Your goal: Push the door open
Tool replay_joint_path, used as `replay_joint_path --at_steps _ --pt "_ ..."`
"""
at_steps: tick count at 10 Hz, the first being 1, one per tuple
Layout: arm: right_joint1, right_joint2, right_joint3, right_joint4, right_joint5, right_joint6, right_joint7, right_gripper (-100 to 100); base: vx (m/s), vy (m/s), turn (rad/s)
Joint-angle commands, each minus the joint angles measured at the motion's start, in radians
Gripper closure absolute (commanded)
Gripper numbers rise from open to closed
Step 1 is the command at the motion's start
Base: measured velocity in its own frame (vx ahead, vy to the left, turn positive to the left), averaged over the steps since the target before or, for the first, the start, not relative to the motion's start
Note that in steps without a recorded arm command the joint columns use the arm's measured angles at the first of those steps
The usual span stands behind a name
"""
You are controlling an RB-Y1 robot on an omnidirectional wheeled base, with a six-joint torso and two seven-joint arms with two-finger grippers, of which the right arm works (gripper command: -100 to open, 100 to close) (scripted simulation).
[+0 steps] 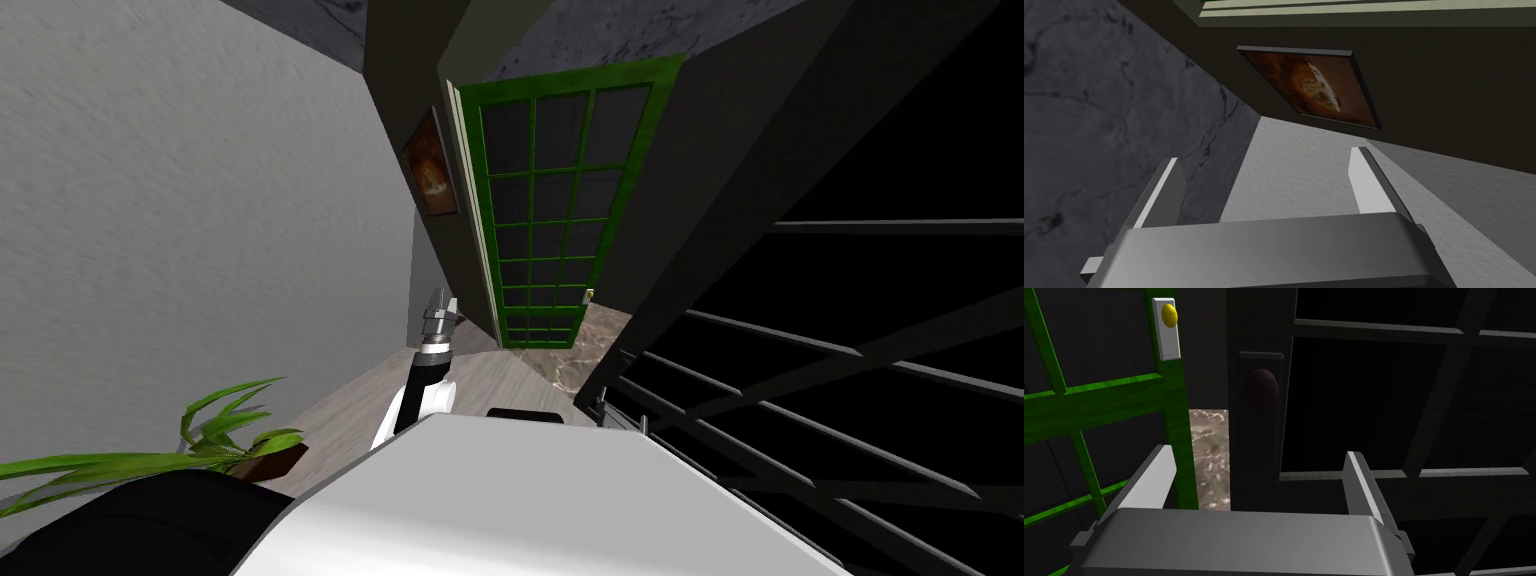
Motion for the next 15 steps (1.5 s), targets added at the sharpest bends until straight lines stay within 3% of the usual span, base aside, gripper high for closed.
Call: replay_joint_path --at_steps 1,7,8,15 --pt "0.003 0.000 0.009 0.019 -0.022 -0.020 -0.019 -100 -0.012 -0.108 0.289" --pt "0.004 0.007 0.041 0.108 -0.097 -0.093 -0.085 -100 -0.020 -0.101 0.293" --pt "0.007 0.005 0.039 0.091 -0.090 -0.083 -0.074 -100 -0.006 -0.042 0.045" --pt "-0.033 -0.002 0.000 0.118 -0.101 -0.051 -0.087 -100 0.130 -0.139 0.005"
